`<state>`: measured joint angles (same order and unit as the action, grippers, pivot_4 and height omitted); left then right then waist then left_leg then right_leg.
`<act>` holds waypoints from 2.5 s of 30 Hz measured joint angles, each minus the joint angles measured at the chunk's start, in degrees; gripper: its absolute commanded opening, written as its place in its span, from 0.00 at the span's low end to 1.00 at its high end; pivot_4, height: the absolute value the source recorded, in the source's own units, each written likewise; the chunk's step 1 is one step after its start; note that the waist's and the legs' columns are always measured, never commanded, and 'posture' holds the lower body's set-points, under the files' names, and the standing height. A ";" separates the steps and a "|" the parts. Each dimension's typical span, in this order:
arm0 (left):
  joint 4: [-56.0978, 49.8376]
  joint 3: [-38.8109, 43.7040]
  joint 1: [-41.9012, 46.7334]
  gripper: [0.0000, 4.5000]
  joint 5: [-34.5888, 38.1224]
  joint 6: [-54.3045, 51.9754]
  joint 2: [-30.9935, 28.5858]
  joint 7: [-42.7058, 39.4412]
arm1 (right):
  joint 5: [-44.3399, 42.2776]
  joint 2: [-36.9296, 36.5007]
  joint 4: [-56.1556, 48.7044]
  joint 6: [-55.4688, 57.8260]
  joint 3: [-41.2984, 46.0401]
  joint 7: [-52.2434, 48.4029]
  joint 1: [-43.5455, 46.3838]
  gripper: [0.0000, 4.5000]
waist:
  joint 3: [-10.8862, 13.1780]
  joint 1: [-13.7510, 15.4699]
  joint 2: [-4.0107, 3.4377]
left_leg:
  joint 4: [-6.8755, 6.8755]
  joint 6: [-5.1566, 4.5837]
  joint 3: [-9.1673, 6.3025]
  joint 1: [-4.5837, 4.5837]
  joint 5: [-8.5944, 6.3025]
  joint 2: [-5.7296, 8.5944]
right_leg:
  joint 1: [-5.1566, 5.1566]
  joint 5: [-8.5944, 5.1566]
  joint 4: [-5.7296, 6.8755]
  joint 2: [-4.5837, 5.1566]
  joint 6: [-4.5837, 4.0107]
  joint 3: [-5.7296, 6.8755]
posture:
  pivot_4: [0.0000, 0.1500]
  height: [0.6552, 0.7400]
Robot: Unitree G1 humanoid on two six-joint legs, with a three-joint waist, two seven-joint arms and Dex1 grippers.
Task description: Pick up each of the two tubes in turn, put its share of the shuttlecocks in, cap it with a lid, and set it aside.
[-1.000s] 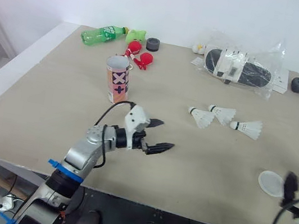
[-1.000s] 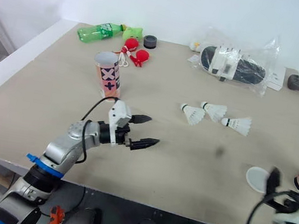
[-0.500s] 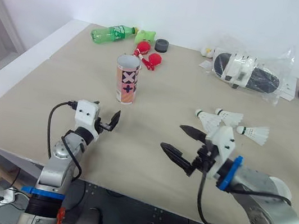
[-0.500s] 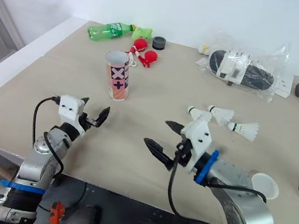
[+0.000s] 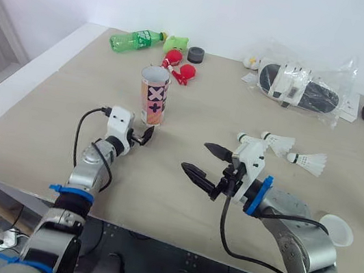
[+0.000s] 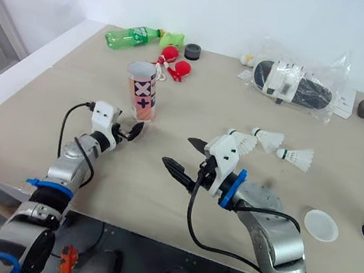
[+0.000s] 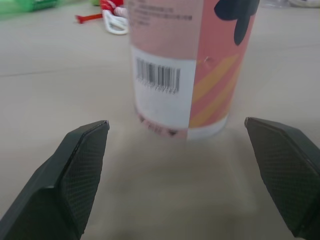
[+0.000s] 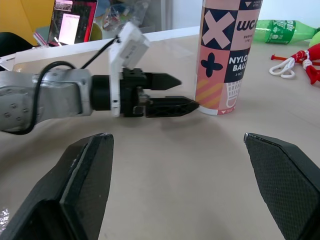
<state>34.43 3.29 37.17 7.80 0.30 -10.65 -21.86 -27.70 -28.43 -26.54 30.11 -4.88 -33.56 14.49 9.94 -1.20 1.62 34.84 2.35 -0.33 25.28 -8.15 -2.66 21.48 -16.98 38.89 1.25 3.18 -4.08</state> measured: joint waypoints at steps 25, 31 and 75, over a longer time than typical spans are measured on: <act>35.52 2.30 22.83 1.00 -1.66 13.17 1.21 -2.15 | 2.67 2.23 -1.43 0.62 0.02 1.32 -1.28 0.99 | 0.16 -0.01 0.24 | -0.09 0.02 -0.01 0.12 0.00 0.02 | 0.12 -0.03 -0.02 0.01 0.01 0.03 | 1.00 1.00; 36.01 2.96 22.85 0.68 -1.67 13.65 1.24 -2.04 | 2.73 2.26 -2.04 1.16 0.02 1.37 -1.84 1.00 | 0.16 -0.01 0.24 | -0.09 0.03 -0.01 0.12 0.01 0.02 | 0.12 -0.02 -0.01 0.01 0.01 0.04 | 1.00 1.00; -32.60 -19.94 3.87 0.68 -7.91 -21.28 -32.52 -50.62 | 21.29 10.59 35.77 -4.68 6.69 21.26 13.51 1.00 | 0.19 -0.91 0.11 | -0.27 0.03 0.06 0.15 0.20 -0.13 | 0.43 -0.01 0.25 -0.10 -0.26 -0.04 | 1.00 1.00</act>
<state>1.84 -16.65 41.04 -0.11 -20.98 -43.18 -72.48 -6.41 -17.83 9.23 25.42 1.82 -12.30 28.00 10.13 -2.11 1.73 34.57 2.39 -0.27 25.44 -7.95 -2.79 21.91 -16.99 39.13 1.14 2.92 -4.12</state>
